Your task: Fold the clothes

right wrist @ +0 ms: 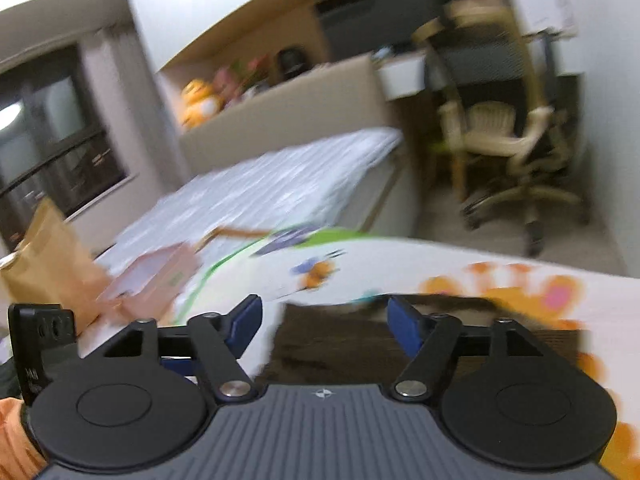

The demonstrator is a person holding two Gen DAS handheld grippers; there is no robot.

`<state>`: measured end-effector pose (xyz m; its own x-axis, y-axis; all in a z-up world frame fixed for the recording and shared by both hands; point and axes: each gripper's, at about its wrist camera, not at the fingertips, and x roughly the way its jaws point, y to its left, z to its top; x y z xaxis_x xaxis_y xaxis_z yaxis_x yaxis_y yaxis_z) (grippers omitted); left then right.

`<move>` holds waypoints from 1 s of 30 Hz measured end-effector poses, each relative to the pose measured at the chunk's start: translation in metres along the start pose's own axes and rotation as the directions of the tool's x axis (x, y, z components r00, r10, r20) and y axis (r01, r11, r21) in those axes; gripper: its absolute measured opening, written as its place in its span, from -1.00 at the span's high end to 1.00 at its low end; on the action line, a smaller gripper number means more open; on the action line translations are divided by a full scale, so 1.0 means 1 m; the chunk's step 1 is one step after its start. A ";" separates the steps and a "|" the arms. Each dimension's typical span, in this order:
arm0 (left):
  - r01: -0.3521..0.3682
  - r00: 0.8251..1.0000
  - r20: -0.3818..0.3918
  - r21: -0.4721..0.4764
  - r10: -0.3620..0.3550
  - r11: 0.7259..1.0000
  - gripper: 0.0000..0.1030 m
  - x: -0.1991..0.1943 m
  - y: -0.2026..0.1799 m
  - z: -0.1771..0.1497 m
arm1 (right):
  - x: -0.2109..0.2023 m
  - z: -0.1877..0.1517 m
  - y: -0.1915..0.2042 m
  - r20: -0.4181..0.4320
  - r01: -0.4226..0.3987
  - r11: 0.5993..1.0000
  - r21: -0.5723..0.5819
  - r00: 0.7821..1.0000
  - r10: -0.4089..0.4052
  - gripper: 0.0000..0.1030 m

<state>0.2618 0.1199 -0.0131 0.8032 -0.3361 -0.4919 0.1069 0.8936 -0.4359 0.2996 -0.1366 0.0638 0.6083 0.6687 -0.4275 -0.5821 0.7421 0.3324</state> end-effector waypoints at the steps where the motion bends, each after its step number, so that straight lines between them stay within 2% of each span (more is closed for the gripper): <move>1: 0.002 1.000 0.000 -0.015 -0.002 1.000 -1.00 0.006 -0.002 0.002 | -0.011 -0.006 -0.012 0.028 0.029 0.999 0.019 0.999 -0.030 -0.40; 5: -0.044 0.999 -0.031 -0.087 0.042 0.995 -1.00 0.040 -0.002 0.011 | -0.050 -0.038 -0.062 0.112 0.127 0.986 0.112 0.984 -0.139 -0.47; 8: -0.092 0.994 -0.075 -0.128 0.083 0.987 -0.99 0.068 -0.001 0.015 | -0.065 -0.057 -0.092 0.105 0.157 0.969 0.190 0.978 -0.179 -0.48; 11: -0.149 0.987 -0.076 -0.057 0.145 0.987 -0.90 0.084 -0.013 0.012 | -0.070 -0.067 -0.111 0.087 0.181 0.959 0.219 0.975 -0.204 -0.48; 13: -0.188 0.980 -0.060 0.023 0.189 0.982 -0.26 0.086 -0.025 0.010 | -0.067 -0.064 -0.114 0.084 0.196 0.958 0.208 0.973 -0.217 -0.48; 15: -0.193 0.980 -0.040 0.074 0.197 0.978 0.55 0.084 -0.035 0.015 | -0.061 -0.055 -0.107 0.097 0.209 0.967 0.145 0.970 -0.224 -0.48; 16: -0.186 0.981 -0.028 0.092 0.190 0.978 0.58 0.081 -0.039 0.018 | -0.057 -0.050 -0.099 0.105 0.226 0.970 0.085 0.967 -0.234 -0.48; 18: -0.185 0.983 0.034 0.145 0.182 0.972 0.62 0.071 -0.050 0.025 | -0.043 -0.039 -0.082 0.104 0.253 0.966 -0.047 0.963 -0.247 -0.48; 20: -0.205 0.977 0.097 0.210 0.188 0.956 0.62 0.061 -0.059 0.031 | -0.019 -0.033 -0.072 0.040 0.255 0.959 -0.123 0.967 -0.252 -0.48; 23: -0.246 0.969 0.076 0.255 0.234 0.935 0.57 0.066 -0.056 0.031 | 0.019 -0.039 -0.070 -0.067 0.290 0.940 -0.181 0.950 -0.306 -0.48; 25: -0.288 0.957 0.041 0.289 0.288 0.913 0.35 0.077 -0.046 0.019 | 0.045 -0.047 -0.070 -0.133 0.317 0.922 -0.224 0.927 -0.351 -0.48; 26: -0.311 0.947 0.027 0.307 0.319 0.899 0.15 0.083 -0.041 0.012 | 0.051 -0.052 -0.071 -0.150 0.317 0.921 -0.225 0.923 -0.355 -0.49; 28: -0.339 0.935 0.015 0.325 0.353 0.883 -0.08 0.086 -0.031 0.003 | 0.053 -0.058 -0.074 -0.146 0.313 0.927 -0.205 0.927 -0.345 -0.50; 30: -0.338 0.936 0.015 0.318 0.352 0.886 -0.25 0.078 -0.023 0.002 | 0.053 -0.059 -0.073 -0.142 0.313 0.926 -0.211 0.928 -0.345 -0.53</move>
<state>0.3236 0.0740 -0.0398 0.7978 0.0046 -0.6030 0.0093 0.9998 0.0199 0.3422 -0.1585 -0.0326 0.6889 0.3574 -0.6306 -0.4626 0.8866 -0.0028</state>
